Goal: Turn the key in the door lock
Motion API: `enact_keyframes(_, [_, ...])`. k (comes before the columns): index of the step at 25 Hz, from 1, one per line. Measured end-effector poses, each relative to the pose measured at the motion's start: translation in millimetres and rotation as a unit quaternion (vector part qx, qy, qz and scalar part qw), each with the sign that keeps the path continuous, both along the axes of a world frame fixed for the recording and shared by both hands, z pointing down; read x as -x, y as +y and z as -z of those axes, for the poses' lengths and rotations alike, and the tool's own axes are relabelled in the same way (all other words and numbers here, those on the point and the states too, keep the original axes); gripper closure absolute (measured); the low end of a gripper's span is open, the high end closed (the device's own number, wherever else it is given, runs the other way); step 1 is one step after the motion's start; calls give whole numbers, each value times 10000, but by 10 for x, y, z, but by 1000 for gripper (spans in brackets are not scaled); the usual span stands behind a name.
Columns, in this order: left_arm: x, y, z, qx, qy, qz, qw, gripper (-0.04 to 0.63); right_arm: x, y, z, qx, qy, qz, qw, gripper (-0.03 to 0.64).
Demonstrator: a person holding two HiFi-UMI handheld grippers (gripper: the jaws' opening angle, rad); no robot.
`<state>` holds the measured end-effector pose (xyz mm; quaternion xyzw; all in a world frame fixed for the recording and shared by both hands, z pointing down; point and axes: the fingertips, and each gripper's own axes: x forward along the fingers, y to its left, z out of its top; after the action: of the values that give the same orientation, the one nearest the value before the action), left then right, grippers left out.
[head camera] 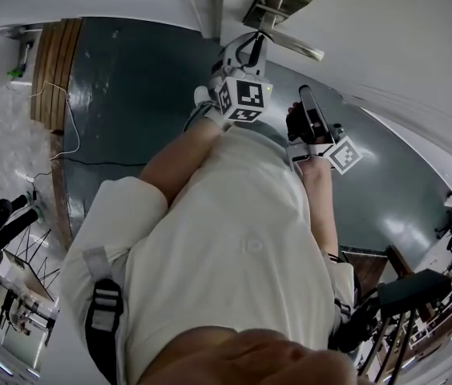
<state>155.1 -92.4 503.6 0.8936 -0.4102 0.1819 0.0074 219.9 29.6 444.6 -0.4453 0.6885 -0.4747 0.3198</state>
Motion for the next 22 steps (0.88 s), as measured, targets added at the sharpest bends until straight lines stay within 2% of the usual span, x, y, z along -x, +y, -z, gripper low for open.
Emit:
enact_keyframes(3, [-10,12,-6,-372,-364,45,9986,563,-17,-7,-11,4,-19,47,10000,595])
enact_keyframes(5, [-15,22,-9,-258,-166,32,9995,563,-7,-9,-14,10,-35,101,9999,595])
enact_keyframes(7, [-13,33,-18,201,462,-117,9987,563,14,-18,-20,12,-38,172,9998,595])
enact_keyframes(8, [-14,45,-19,503,868,-266,9946,563,22,-25,-26,20,-36,203,9998,595])
enact_keyframes(9, [-11,65,-8,845,1313,-454,9867,560,28,-32,-35,37,-34,226,9997,595])
enact_keyframes(10, [3,92,14,1221,1779,-665,9742,556,34,-38,-43,54,-29,244,9997,595])
enact_keyframes(11, [33,118,40,1612,2250,-874,9569,551,41,-42,-46,70,-21,258,9996,595])
enact_keyframes(12, [78,138,62,2007,2728,-1059,9349,550,48,-46,-48,84,-12,268,9996,595])
enact_keyframes(13, [128,146,70,2410,3217,-1212,9076,534,52,-49,-49,100,-5,272,9996,595])
enact_keyframes(14, [175,143,62,2821,3706,-1335,8748,508,52,-54,-54,114,1,269,9996,595])
enact_keyframes(15, [212,133,41,3233,4177,-1436,8369,490,49,-60,-63,131,8,260,9996,595])
enact_keyframes(16, [237,121,15,3641,4623,-1514,7942,482,45,-65,-76,152,14,244,9996,595])
enact_keyframes(17, [252,110,-12,4034,5060,-1563,7462,477,44,-68,-88,174,20,230,9996,595])
enact_keyframes(19, [258,64,-39,4598,5889,-1621,6446,476,56,-70,-93,198,32,220,9996,595])
enact_keyframes(20, [256,26,-33,4734,6213,-1677,6014,476,67,-72,-89,204,42,224,9995,595])
enact_keyframes(22, [229,-34,-10,4928,6661,-1890,5270,476,82,-84,-85,222,81,225,9995,595])
